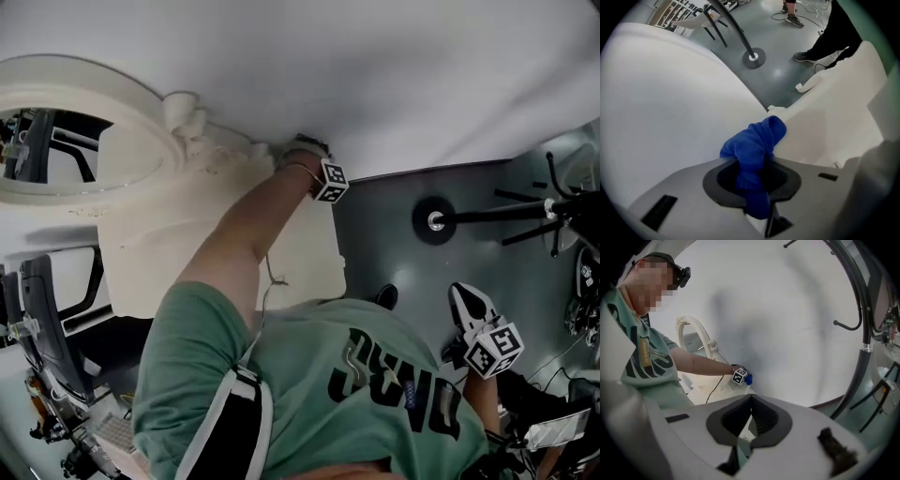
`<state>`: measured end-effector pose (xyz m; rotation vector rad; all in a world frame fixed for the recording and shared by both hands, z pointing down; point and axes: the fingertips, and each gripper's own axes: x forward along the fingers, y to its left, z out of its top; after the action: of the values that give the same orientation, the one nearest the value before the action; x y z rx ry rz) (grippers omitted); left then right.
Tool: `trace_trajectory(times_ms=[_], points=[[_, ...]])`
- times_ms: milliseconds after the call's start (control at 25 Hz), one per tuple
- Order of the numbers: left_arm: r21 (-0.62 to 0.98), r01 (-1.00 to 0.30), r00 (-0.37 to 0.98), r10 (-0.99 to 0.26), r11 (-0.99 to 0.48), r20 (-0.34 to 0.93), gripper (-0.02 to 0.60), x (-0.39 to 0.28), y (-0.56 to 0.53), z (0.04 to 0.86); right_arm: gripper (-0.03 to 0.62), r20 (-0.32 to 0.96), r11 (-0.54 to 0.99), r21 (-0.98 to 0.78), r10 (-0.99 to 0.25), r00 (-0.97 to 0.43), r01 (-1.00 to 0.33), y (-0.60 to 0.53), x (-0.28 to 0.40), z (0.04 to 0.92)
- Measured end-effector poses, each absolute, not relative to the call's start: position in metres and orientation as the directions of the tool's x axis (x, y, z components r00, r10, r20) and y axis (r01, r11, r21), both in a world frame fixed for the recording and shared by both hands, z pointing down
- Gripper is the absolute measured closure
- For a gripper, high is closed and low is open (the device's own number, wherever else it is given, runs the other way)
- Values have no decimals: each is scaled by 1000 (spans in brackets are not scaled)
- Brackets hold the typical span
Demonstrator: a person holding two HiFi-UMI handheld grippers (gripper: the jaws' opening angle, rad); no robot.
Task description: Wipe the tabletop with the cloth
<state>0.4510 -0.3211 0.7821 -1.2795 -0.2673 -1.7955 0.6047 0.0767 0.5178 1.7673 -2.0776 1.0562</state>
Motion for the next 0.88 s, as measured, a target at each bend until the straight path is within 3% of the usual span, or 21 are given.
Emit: trace_trajectory(times_ms=[240,680,880], points=[[-312,786,-40,-547,-534,836,486,428,-273,779,582,562,76,-356,-779,-278,-932,84,594,503],[-348,730,69,-443,-588,894,488,387,43,770,582,492,306,-354,-743,-455,-884,190,573,491],[-195,720,26,-254,-666,967,486,380,156,785,582,443,363,-344,-751,-490,-866,226,558,478]])
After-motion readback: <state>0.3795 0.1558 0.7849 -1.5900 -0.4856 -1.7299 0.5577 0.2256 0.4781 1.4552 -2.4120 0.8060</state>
